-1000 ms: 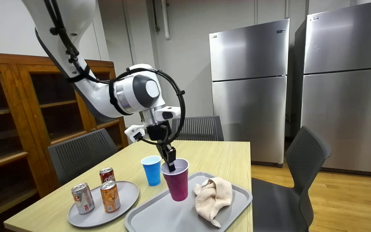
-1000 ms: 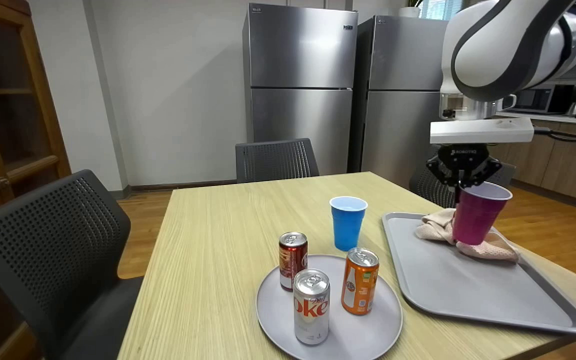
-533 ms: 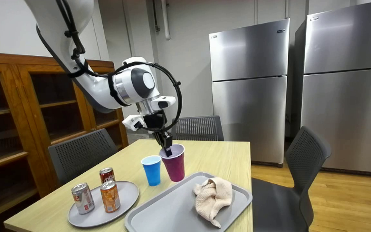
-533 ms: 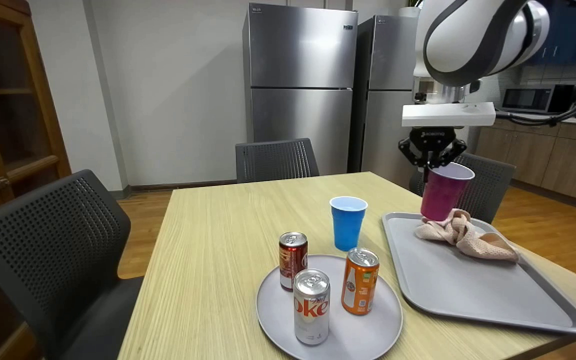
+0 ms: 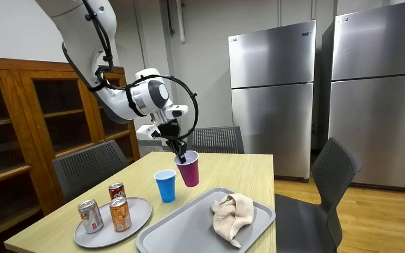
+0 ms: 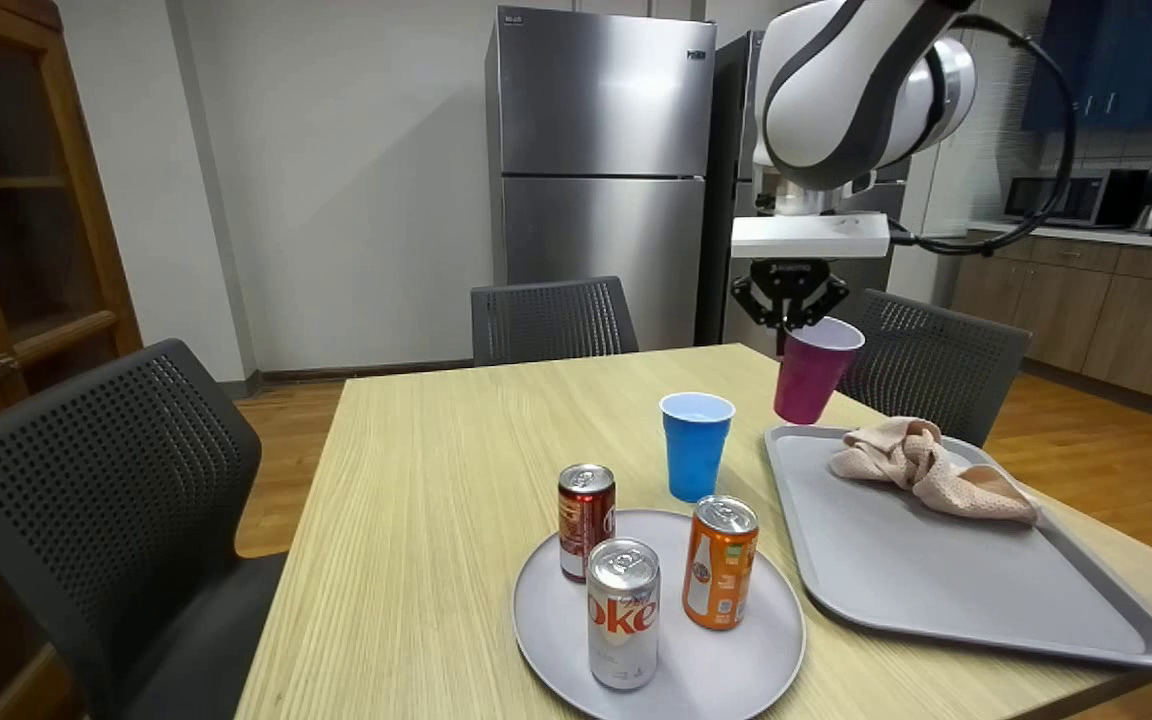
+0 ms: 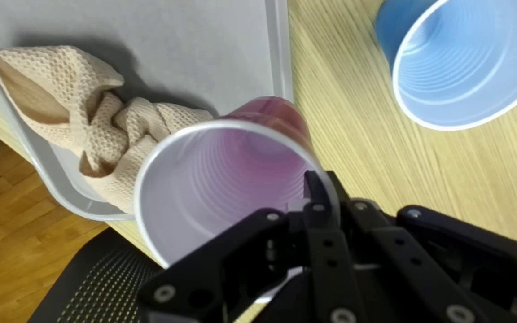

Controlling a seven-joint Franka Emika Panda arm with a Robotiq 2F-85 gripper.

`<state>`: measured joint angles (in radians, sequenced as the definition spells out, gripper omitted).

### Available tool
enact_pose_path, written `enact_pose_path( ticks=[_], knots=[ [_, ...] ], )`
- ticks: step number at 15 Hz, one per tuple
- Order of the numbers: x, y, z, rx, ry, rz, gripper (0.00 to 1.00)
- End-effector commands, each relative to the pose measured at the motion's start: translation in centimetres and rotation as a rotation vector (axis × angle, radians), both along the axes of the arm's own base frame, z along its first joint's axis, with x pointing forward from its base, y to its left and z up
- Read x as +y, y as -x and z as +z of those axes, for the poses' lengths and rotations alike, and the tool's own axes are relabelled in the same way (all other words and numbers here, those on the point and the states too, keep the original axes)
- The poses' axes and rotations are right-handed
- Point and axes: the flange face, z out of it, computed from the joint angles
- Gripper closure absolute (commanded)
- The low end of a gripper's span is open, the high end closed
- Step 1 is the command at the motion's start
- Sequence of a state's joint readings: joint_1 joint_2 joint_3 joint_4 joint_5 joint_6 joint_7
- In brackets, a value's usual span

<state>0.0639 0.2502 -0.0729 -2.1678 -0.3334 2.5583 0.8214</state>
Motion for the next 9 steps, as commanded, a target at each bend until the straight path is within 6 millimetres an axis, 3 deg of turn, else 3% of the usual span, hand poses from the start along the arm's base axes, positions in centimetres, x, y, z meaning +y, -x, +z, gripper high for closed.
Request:
enact_pose_path(
  ticks=[1, 9],
  knots=[
    [1.9, -3.7, -0.9, 0.012, 0.005, 0.029, 0.99],
    [3.3, -7.7, -4.4, 0.039, 0.026, 0.046, 0.99]
  ],
)
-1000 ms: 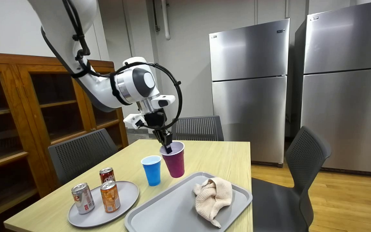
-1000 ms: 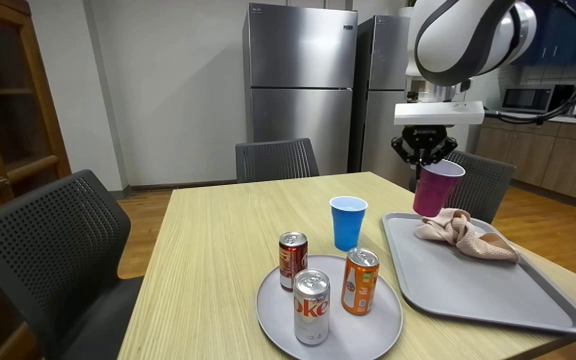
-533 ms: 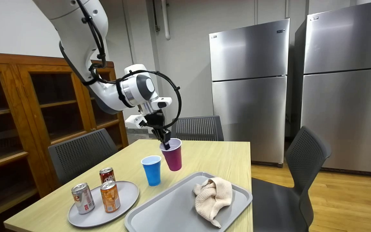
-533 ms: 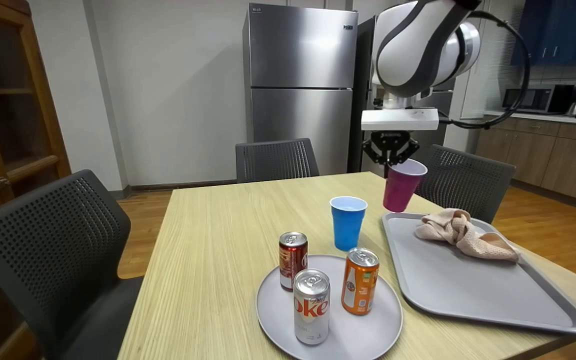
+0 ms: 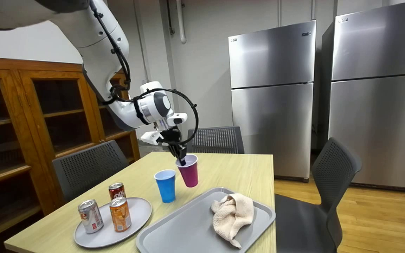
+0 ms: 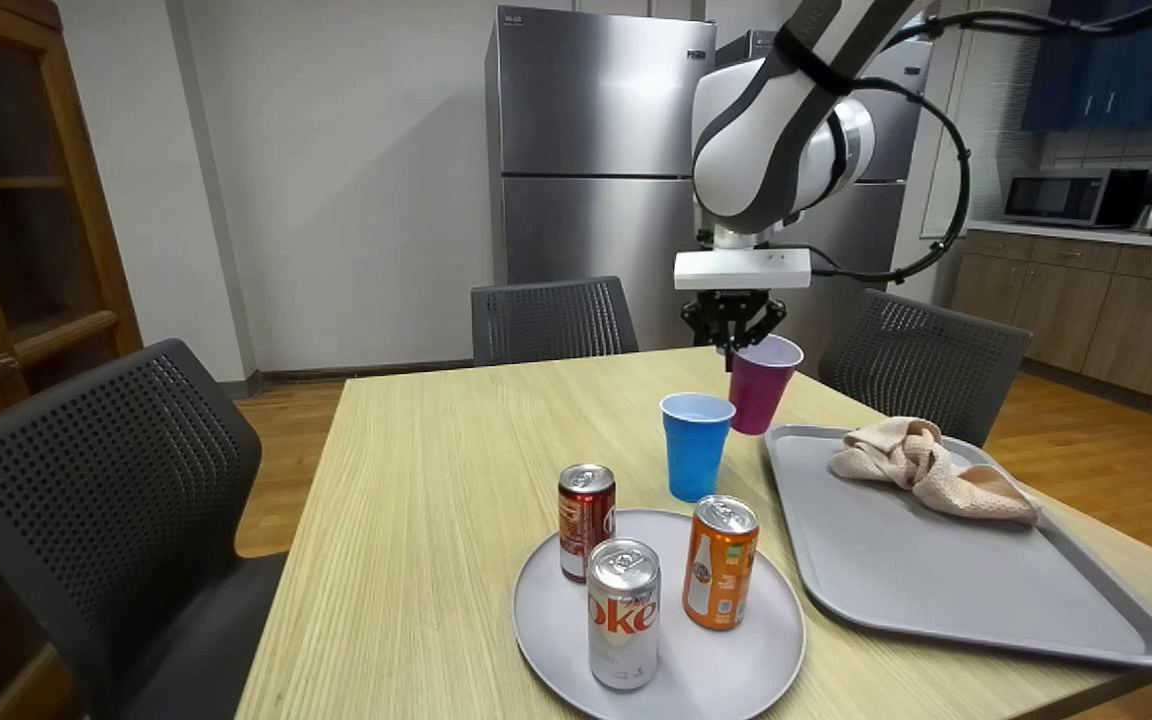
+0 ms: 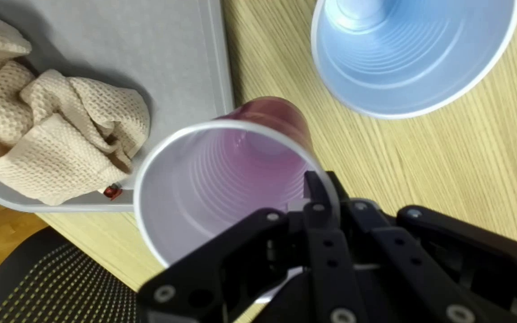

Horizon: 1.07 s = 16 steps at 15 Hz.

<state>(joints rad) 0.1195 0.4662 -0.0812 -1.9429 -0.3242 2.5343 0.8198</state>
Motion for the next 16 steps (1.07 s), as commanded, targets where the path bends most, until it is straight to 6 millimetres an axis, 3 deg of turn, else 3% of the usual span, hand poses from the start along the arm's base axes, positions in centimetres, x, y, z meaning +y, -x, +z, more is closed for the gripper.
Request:
enact_pose_path(
  ticks=[1, 13, 14, 15, 16],
  knots=[
    [0.3, -2.3, -0.9, 0.025, 0.007, 0.000, 0.99],
    [0.5, -4.9, -4.6, 0.066, 0.003, -0.043, 0.99],
    [0.5, -5.1, -4.8, 0.071, 0.005, -0.046, 0.96],
    [0.5, -5.2, -4.9, 0.078, 0.003, -0.051, 0.71],
    [0.5, -5.3, -4.9, 0.081, 0.002, -0.055, 0.71]
  ],
)
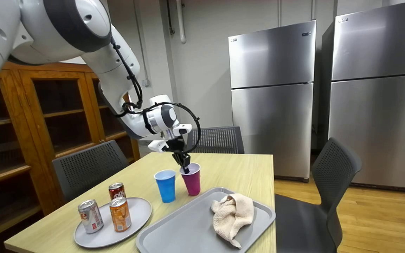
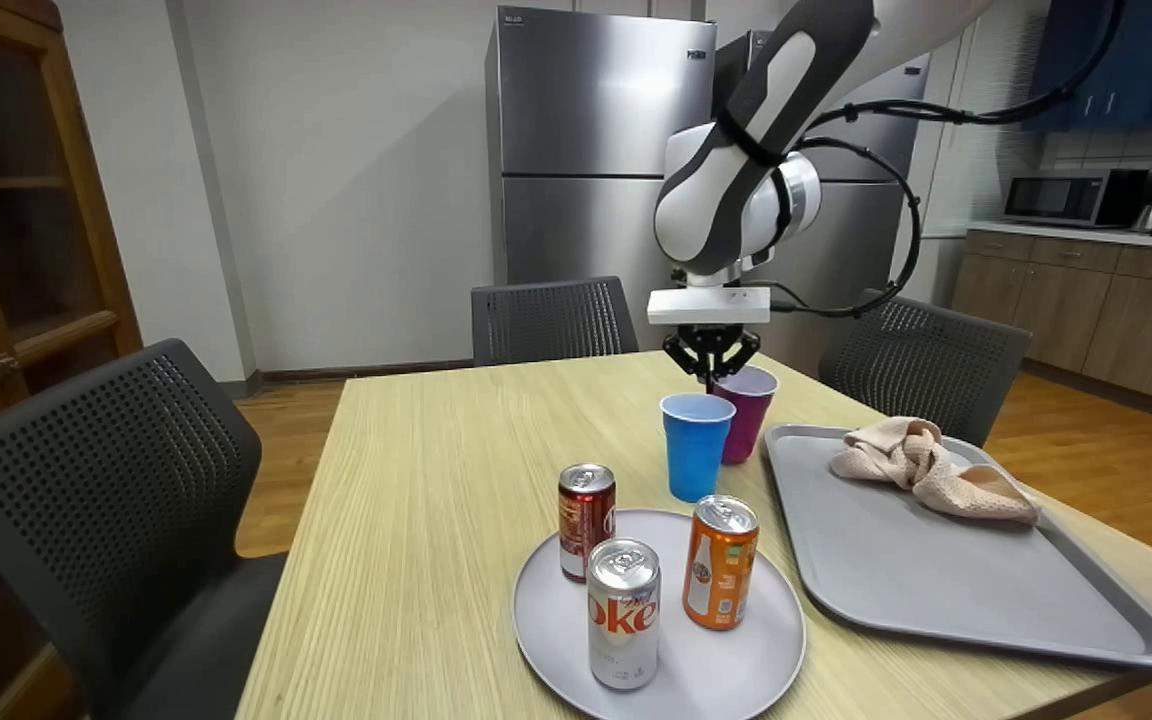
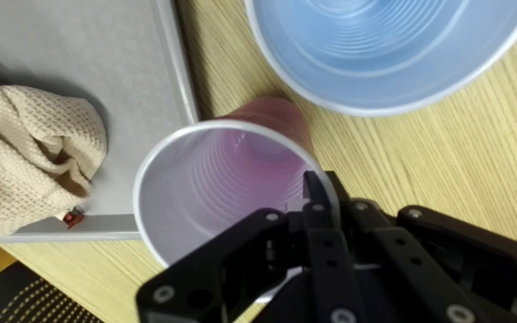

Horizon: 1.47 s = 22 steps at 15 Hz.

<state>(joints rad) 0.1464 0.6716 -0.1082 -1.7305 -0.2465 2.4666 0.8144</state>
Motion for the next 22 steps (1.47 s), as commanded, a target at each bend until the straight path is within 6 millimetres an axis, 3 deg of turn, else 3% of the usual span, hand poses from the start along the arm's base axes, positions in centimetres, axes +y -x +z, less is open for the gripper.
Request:
enact_pose_path(
  ticks=[1, 5, 10, 17, 22],
  knots=[
    [0.2, -1.2, 0.2, 0.028, 0.005, -0.005, 0.66],
    [0.2, -1.3, 0.9, 0.023, -0.014, -0.018, 0.37],
    [0.3, -0.9, 3.1, -0.010, -0.044, -0.022, 0.01],
    [0.0, 0.3, 7.8, -0.063, -0.070, 0.003, 0.00],
    [-1.2, 2.9, 10.8, -0.072, -0.073, 0.046, 0.00]
  ],
)
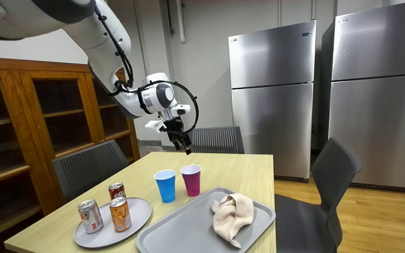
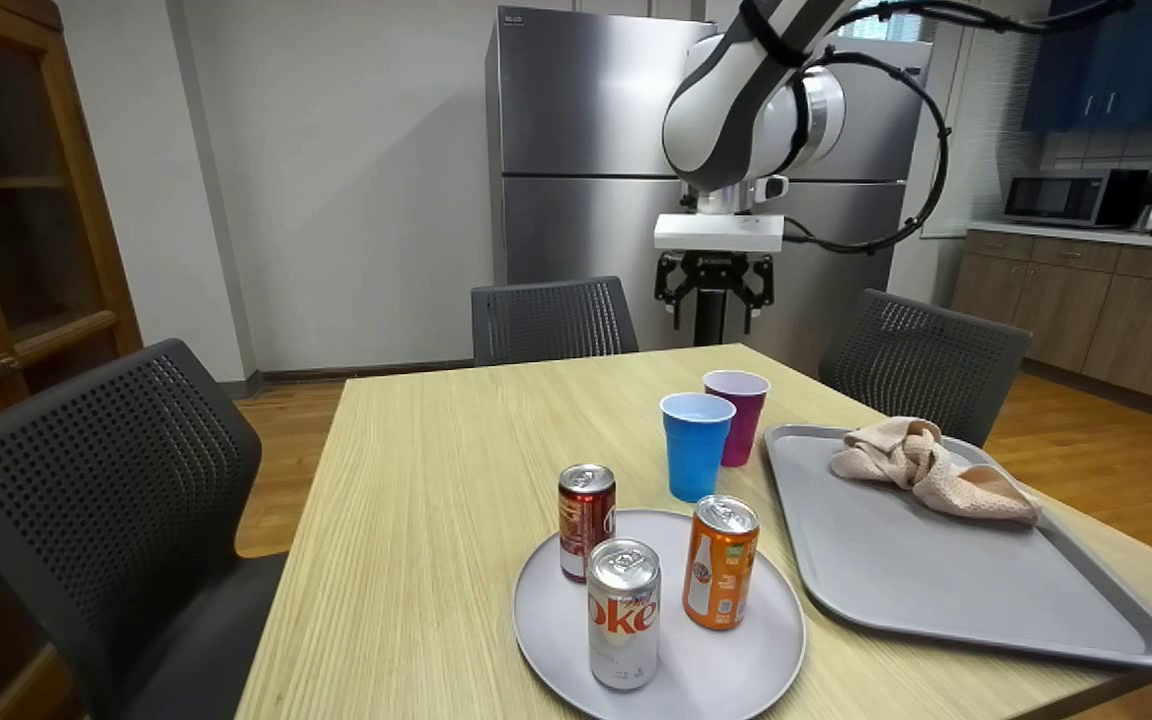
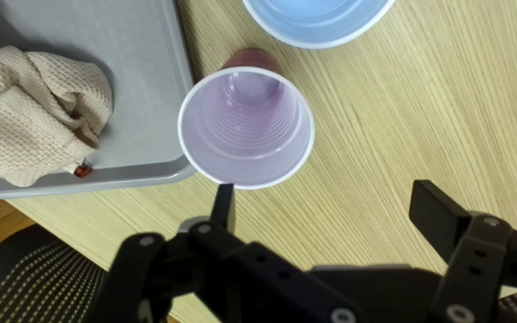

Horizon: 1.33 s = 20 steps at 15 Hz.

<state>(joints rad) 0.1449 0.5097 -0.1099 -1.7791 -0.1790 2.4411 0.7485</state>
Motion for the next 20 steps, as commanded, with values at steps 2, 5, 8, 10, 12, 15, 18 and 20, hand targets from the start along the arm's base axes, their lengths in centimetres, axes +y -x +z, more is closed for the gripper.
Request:
enact_pose_path(
  ticks=[2, 5, 8, 10, 12, 15, 18, 20],
  knots=[
    [-1.8, 4.0, 2.9, 0.011, -0.016, 0.057, 0.00],
    [-3.9, 6.0, 3.2, 0.030, -0.006, 0.049, 0.00],
    [-6.4, 7.9, 3.1, 0.052, 0.004, 0.019, 0.00],
    [-8.0, 9.1, 2.9, 0.066, 0.012, -0.005, 0.00],
    [-9.7, 10.3, 2.5, 0.080, 0.024, -0.030, 0.00],
    [-12.0, 11.9, 1.7, 0.105, 0.037, -0.066, 0.00],
    [-14.0, 13.4, 0.3, 0.135, 0.045, -0.109, 0.00],
    [-15.0, 14.1, -0.5, 0.153, 0.045, -0.134, 0.00]
  ],
)
